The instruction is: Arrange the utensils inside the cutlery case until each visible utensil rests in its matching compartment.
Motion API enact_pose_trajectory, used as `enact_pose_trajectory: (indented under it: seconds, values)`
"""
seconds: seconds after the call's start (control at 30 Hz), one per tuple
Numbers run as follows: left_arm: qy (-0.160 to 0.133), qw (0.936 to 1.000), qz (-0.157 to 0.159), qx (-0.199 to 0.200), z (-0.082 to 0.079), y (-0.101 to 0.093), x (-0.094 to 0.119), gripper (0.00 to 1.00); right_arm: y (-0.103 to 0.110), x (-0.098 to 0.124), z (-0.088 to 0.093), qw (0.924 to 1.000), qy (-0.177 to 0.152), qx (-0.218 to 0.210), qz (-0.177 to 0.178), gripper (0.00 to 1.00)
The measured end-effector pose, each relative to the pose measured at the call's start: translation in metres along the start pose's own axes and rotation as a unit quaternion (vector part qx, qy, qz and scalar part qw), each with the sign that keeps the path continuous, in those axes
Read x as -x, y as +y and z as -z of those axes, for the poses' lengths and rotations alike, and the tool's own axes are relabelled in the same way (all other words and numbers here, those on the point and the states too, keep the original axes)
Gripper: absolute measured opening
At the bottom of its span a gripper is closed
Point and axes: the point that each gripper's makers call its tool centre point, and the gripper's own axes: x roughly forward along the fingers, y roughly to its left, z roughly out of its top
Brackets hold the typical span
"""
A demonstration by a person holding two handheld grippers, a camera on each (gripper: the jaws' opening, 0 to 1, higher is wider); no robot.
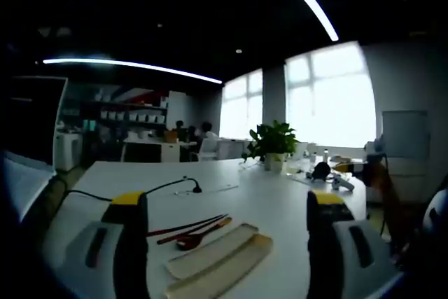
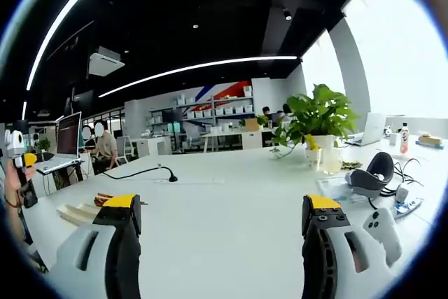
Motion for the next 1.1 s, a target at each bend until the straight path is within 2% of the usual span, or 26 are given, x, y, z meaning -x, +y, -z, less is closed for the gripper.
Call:
enact_pose_trajectory:
  seconds: [0.37,0.6,1.1]
  values:
    - [0.004,0.9999,-0.013,-0.009,0.0010,0.0049,0.0005,0.98,-0.0020,-0.0003,0.0016,1.0000,0.003,-0.006,-0.001,0.99]
    - [0.001,0.9999,-0.009,-0.007,0.0001,0.0042,0.0006,0.98,-0.0071,0.0039,0.0021,0.9999,0.005,-0.010,0.012,0.99]
    - [0.007,1.0000,-0.004,0.000,0.0055,0.0025,-0.0017,0.98,-0.0015,0.0037,0.0050,0.9999,0.009,-0.013,0.006,0.99]
